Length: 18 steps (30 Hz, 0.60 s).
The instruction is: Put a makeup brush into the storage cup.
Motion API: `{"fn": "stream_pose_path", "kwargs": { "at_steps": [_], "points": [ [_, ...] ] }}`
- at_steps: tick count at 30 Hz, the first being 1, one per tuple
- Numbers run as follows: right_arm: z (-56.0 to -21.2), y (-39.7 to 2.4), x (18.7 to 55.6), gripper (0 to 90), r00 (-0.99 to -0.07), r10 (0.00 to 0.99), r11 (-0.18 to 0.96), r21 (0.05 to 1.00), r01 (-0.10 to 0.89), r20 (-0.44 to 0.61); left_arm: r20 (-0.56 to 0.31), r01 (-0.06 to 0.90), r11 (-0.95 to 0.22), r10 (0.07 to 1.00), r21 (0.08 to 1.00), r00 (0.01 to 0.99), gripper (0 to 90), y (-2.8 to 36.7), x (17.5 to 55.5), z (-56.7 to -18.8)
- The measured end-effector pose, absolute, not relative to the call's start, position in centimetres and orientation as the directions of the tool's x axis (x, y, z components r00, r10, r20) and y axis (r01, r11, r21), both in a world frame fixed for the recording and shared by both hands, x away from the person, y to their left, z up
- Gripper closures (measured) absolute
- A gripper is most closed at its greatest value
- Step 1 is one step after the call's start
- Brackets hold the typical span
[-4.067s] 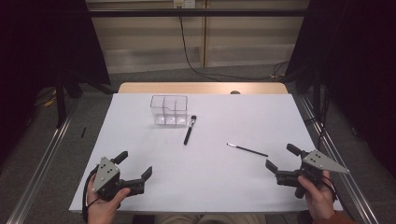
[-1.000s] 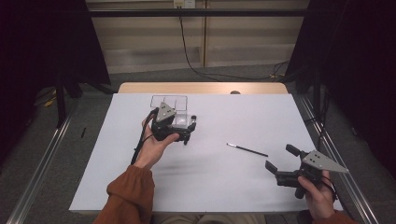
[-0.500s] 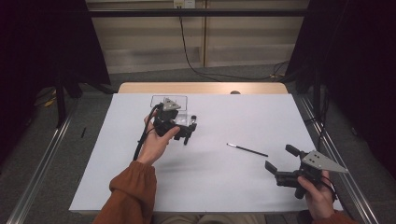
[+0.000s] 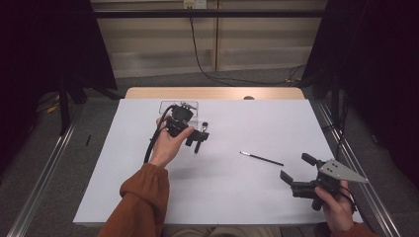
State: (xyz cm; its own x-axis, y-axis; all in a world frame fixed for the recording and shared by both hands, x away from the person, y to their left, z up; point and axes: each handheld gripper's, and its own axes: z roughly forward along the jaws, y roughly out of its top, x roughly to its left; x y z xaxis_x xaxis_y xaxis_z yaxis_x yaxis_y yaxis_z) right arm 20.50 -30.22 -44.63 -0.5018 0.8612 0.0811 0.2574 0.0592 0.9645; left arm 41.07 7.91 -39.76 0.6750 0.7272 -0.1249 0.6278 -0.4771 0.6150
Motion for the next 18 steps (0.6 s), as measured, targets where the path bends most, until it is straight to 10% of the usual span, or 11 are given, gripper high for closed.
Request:
{"fn": "stream_pose_path", "kwargs": {
  "at_steps": [18],
  "points": [
    [-44.6, -30.2, 20.5, 0.0, -0.504, 0.86, 0.06, 0.964, 0.26, 0.082, -0.092, 0.693, -0.59, 0.731, 0.414, 0.676, 4.6, 6.1, 43.0, -40.7]
  ]
}}
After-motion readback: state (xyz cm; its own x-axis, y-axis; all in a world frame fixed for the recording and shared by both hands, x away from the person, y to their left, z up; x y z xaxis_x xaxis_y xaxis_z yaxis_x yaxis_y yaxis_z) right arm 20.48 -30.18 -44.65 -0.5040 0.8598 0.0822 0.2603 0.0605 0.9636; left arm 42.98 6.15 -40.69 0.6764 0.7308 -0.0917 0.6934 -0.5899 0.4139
